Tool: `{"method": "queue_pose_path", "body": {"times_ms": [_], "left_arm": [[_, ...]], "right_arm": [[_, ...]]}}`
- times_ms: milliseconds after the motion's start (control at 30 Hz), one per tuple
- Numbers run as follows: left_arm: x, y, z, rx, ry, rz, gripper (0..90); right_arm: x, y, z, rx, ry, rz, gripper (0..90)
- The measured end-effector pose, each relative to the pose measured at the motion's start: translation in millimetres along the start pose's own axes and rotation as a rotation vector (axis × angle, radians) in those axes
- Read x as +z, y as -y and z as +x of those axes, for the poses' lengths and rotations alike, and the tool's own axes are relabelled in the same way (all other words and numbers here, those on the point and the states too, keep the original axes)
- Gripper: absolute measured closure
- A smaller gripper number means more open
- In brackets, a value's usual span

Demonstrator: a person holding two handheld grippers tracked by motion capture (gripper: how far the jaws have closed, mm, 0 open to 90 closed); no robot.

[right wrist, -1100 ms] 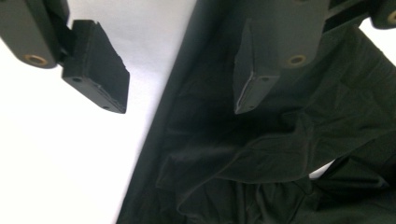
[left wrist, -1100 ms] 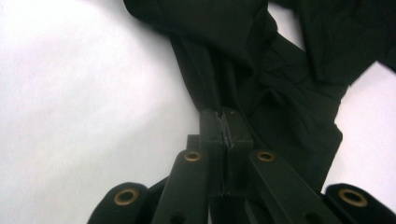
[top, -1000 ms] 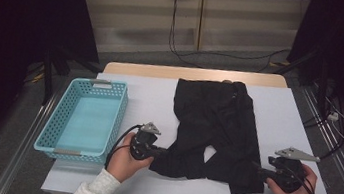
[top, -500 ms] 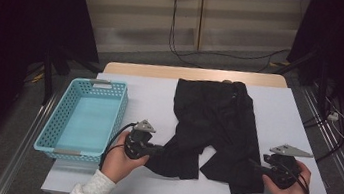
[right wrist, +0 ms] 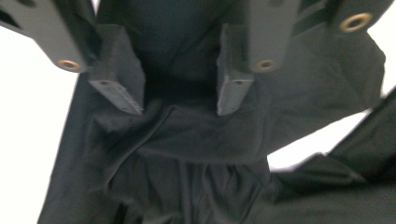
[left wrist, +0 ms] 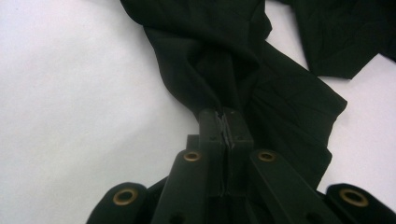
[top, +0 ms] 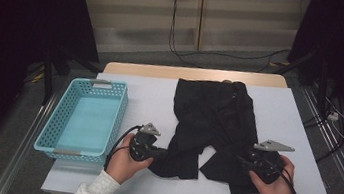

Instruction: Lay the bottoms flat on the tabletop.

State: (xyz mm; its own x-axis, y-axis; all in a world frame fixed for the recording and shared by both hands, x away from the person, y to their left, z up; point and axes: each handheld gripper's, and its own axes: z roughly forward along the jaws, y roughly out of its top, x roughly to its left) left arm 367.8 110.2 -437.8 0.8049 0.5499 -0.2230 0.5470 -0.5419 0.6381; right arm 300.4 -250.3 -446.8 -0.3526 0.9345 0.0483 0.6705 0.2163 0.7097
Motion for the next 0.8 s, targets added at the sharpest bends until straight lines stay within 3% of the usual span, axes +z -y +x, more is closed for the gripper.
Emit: {"method": "queue_pose_path", "body": {"times_ms": [133, 167, 300, 467, 533, 667, 733, 767, 800], "left_arm": [[-0.3, -0.5, 0.2, -0.005, 0.002, -0.008, 88.1], [-0.6, -0.7, 0.2, -0.005, 0.001, -0.008, 88.0], [-1.2, -1.3, 0.8, -0.006, 0.005, -0.01, 88.0], [-2.2, -1.8, 1.4, -0.008, 0.004, -0.013, 88.0], [-2.2, -2.4, 1.4, -0.007, 0.006, -0.01, 88.0], [-1.2, -3.8, 0.5, -0.005, 0.011, -0.007, 88.0], [-1.1, -4.1, 0.9, -0.003, 0.013, -0.009, 87.9], [-1.1, -4.1, 1.2, -0.006, 0.014, -0.01, 87.7], [-1.5, -4.0, 1.9, -0.008, 0.016, -0.012, 87.5]], "right_arm": [[7.0, 1.4, -1.0, 0.006, 0.027, 0.031, 74.1], [6.7, 1.4, -2.9, 0.012, 0.016, 0.027, 86.1], [-1.3, 1.9, -7.8, 0.019, -0.006, 0.025, 88.0], [-19.5, 7.3, -16.9, 0.033, -0.026, 0.008, 88.2], [-24.4, 9.9, -15.3, 0.017, -0.029, 0.014, 87.4], [-19.8, 10.4, -8.5, 0.001, -0.14, 0.038, 86.0], [-17.0, 10.0, -5.4, -0.02, -0.137, 0.049, 74.3], [-16.9, 9.2, -5.6, -0.014, -0.131, 0.047, 63.4], [-17.6, 8.3, -7.4, -0.001, -0.124, 0.033, 59.4]]}}
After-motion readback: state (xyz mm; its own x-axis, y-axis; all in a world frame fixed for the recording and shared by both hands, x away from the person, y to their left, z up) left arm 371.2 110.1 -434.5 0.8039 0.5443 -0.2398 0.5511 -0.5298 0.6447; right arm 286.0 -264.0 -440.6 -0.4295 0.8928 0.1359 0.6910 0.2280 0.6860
